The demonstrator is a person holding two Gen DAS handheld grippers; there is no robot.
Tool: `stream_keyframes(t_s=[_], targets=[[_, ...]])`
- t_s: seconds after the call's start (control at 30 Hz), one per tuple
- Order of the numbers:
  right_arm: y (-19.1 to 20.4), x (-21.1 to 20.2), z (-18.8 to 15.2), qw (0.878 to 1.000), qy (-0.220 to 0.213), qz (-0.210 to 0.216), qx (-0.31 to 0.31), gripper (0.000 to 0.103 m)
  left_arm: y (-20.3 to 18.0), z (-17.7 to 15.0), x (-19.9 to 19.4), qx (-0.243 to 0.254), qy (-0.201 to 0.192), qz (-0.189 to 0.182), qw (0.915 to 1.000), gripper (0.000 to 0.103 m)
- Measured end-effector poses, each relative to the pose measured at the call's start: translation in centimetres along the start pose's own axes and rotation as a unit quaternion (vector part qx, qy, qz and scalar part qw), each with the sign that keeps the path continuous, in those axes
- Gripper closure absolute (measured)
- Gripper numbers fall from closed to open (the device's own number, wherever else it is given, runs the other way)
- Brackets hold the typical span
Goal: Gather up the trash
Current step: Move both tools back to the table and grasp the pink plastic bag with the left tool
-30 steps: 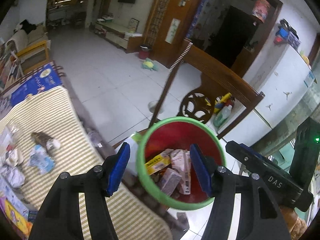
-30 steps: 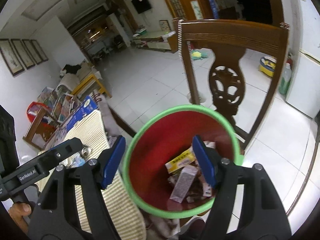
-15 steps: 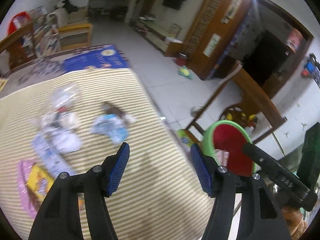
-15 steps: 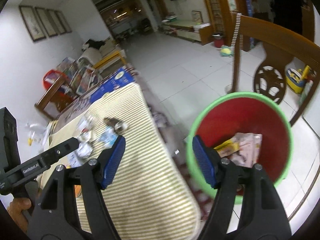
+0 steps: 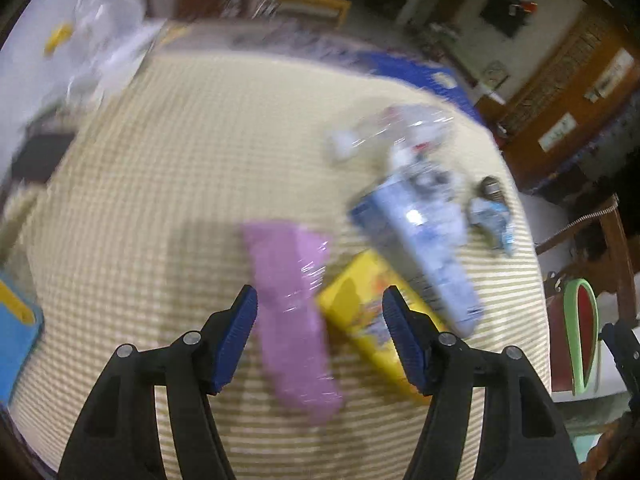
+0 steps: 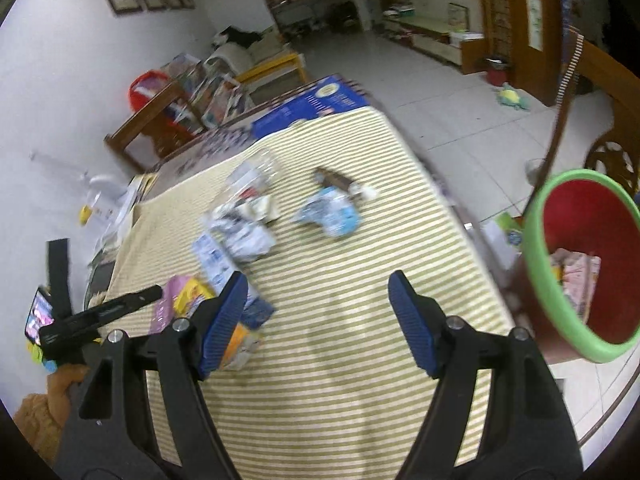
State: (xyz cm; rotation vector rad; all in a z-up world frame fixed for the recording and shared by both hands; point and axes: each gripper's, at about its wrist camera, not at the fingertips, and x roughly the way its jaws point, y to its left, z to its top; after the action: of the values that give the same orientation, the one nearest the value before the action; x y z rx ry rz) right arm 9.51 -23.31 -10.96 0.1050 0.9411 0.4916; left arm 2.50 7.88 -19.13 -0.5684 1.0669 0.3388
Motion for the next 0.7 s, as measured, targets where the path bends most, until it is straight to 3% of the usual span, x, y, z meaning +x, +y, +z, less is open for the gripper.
stream_keyframes(t_s=[0.2, 0.3, 0.5, 0.7], targets=[[2.9, 1.6, -0.7, 1.000, 0.020, 0.002, -0.014, 0.032, 1.2, -0.7, 3.3, 0.017, 0.054, -0.010, 0.9984, 0.041], [4.1, 2.6, -1.2, 0.999, 0.034, 0.000, -0.019, 0.032, 1.2, -0.5, 4.7, 0.025, 0.073, -0.021, 0.9968, 0.063], [6.2, 4.5, -1.8, 0.997, 0.064, 0.004, -0.046, 0.032, 2.2, 0.7, 5.8, 0.031, 0.073, -0.029, 0.9964, 0.083], [10.5, 7.8, -2.6, 0.985, 0.114, 0.031, -0.123, 0.039, 2.0, 2.2, 5.4, 0.049, 0.055, -0.023, 0.9970, 0.083]])
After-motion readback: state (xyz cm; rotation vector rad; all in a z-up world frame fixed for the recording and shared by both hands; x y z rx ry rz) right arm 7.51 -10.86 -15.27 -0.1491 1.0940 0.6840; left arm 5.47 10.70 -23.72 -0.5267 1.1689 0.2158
